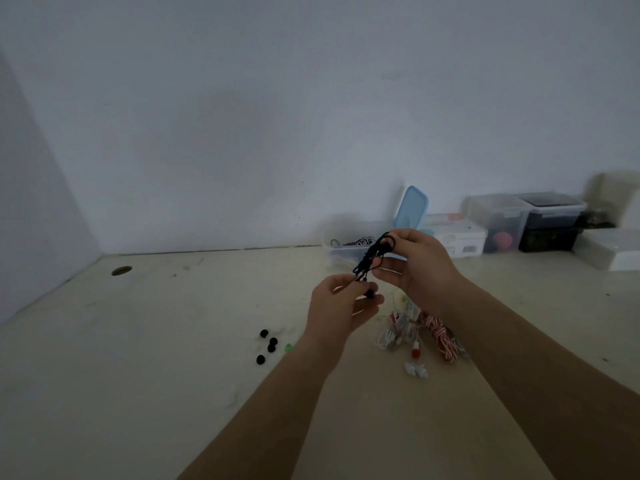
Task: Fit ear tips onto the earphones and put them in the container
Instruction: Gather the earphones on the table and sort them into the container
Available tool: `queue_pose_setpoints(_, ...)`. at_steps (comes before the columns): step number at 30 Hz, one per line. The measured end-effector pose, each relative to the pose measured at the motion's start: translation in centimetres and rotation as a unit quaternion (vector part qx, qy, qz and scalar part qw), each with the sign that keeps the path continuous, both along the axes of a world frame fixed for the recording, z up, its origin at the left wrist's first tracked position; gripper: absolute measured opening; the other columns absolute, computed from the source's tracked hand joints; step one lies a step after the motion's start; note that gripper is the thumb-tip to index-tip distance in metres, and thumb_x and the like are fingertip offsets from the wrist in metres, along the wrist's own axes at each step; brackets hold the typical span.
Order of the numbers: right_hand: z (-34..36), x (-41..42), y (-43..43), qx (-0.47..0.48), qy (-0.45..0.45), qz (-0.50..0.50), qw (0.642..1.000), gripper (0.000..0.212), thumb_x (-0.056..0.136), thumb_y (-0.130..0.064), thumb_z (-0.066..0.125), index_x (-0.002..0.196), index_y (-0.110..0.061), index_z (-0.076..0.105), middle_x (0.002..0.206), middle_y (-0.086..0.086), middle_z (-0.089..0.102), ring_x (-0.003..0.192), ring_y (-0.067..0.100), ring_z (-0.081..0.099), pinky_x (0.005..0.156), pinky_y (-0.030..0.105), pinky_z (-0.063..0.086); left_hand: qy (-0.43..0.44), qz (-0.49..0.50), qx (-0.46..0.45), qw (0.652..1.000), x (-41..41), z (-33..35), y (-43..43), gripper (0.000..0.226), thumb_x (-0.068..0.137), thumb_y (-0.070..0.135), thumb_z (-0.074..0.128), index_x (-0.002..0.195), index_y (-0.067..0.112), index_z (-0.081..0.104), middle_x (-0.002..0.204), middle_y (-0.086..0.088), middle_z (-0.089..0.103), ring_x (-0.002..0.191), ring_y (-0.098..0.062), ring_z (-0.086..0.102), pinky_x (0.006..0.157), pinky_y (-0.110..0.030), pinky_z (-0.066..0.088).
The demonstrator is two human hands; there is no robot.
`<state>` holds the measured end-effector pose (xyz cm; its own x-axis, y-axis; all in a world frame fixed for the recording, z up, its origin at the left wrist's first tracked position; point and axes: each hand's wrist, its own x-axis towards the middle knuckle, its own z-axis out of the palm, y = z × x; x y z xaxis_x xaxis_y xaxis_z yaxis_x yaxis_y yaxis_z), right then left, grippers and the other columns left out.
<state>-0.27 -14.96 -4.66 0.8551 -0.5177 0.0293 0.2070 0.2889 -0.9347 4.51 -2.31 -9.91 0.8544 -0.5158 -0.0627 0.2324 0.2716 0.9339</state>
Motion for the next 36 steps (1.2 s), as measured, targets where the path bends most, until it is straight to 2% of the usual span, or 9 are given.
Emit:
queue_pose_setpoints(5, -0.5, 0.1, 1.6, -0.013, 0.029, -0.008, 0.999, 0.010, 0.099, -0.003, 0.051, 0.092, -0.009, 0.056, 0.081, 0.014, 0.067, 0.059, 0.026, 0.068, 0.055, 0.034, 0.059, 0.047, -0.003, -0.060, 0.997, 0.8, -0.3, 3.6, 0.014, 0.091, -0.004, 0.062, 0.104, -0.001, 0.064, 0.092, -0.020, 0.071, 0.080, -0.026, 0.069, 0.073, -0.027, 0.060)
queue_pose_setpoints(9, -1.6, -0.2, 2.4, -0.165, 0.122, -0.038, 0.978, 0.014, 0.097, -0.004, 0.047, 0.101, -0.012, 0.058, 0.093, 0.014, 0.063, 0.059, 0.025, 0.065, 0.047, 0.027, 0.052, -0.067, 0.032, 0.016, 0.997, 1.0, -1.0, 5.8, 0.019, 0.087, -0.002, 0.069, 0.106, 0.002, 0.071, 0.089, -0.020, 0.073, 0.078, -0.021, 0.067, 0.076, -0.026, 0.059)
queue_pose_setpoints(12, -2.4, -0.8, 2.6, -0.377, 0.181, -0.038, 0.907, 0.022, 0.094, -0.009, 0.046, 0.090, -0.019, 0.065, 0.089, 0.007, 0.064, 0.061, 0.019, 0.060, 0.046, 0.022, 0.044, -0.121, 0.043, 0.057, 0.990, 1.2, -1.2, 6.4, 0.020, 0.088, -0.001, 0.068, 0.107, 0.003, 0.072, 0.086, -0.019, 0.073, 0.070, -0.019, 0.064, 0.071, -0.023, 0.058)
queue_pose_setpoints(15, -2.9, -1.4, 2.8, -0.550, 0.237, -0.027, 0.800, 0.028, 0.091, -0.015, 0.046, 0.085, -0.024, 0.072, 0.081, -0.006, 0.065, 0.078, 0.017, 0.064, 0.067, 0.029, 0.050, -0.186, 0.036, 0.096, 0.977, 1.3, -1.5, 6.2, 0.021, 0.088, -0.003, 0.066, 0.102, 0.011, 0.074, 0.081, -0.016, 0.072, 0.064, -0.017, 0.061, 0.067, -0.025, 0.057)
queue_pose_setpoints(17, -3.2, -1.5, 3.1, -0.614, 0.213, -0.068, 0.757, 0.028, 0.092, -0.017, 0.047, 0.089, -0.026, 0.074, 0.084, -0.009, 0.056, 0.087, 0.018, 0.059, 0.074, 0.031, 0.045, -0.220, 0.024, 0.117, 0.968, 1.3, -1.8, 5.9, 0.023, 0.087, -0.001, 0.068, 0.096, 0.019, 0.075, 0.080, -0.015, 0.073, 0.063, -0.017, 0.061, 0.069, -0.030, 0.056)
queue_pose_setpoints(21, -3.2, -1.5, 4.2, -0.576, 0.117, -0.031, 0.809, 0.015, 0.093, -0.025, 0.056, 0.096, -0.027, 0.070, 0.092, -0.013, 0.061, 0.082, 0.006, 0.058, 0.077, 0.029, 0.048, -0.252, 0.005, 0.143, 0.957, 1.2, -2.1, 5.3, 0.019, 0.077, 0.013, 0.073, 0.094, 0.022, 0.076, 0.078, -0.009, 0.075, 0.064, -0.017, 0.062, 0.069, -0.037, 0.056)
queue_pose_setpoints(24, -3.6, -1.4, 4.2, -0.601, 0.122, -0.007, 0.790, 0.008, 0.086, -0.034, 0.070, 0.092, -0.029, 0.068, 0.083, -0.013, 0.066, 0.076, 0.002, 0.061, 0.072, 0.024, 0.052, -0.273, -0.001, 0.158, 0.949, 1.2, -2.1, 5.1, 0.020, 0.073, 0.011, 0.075, 0.092, 0.018, 0.076, 0.072, -0.005, 0.073, 0.064, -0.017, 0.065, 0.072, -0.041, 0.057)
queue_pose_setpoints(29, -4.1, -2.0, 3.6, -0.572, 0.149, 0.000, 0.807, 0.005, 0.088, -0.031, 0.071, 0.092, -0.029, 0.071, 0.076, -0.016, 0.068, 0.074, -0.003, 0.063, 0.066, 0.013, 0.044, -0.306, 0.000, 0.241, 0.921, 0.5, -2.2, 5.3, 0.034, 0.071, 0.009, 0.084, 0.100, 0.017, 0.067, 0.085, 0.002, 0.075, 0.071, -0.006, 0.070, 0.066, -0.020, 0.054)
queue_pose_setpoints(36, -4.5, -1.8, 3.3, -0.433, 0.092, -0.018, 0.896, 0.009, 0.093, -0.015, 0.065, 0.089, -0.020, 0.071, 0.084, 0.000, 0.071, 0.063, 0.010, 0.071, 0.066, 0.028, 0.058, -0.349, -0.046, 0.324, 0.878, 0.0, -1.4, 6.3, 0.039, 0.065, 0.022, 0.091, 0.094, 0.018, 0.065, 0.081, 0.006, 0.071, 0.068, -0.007, 0.067, 0.066, -0.022, 0.054)
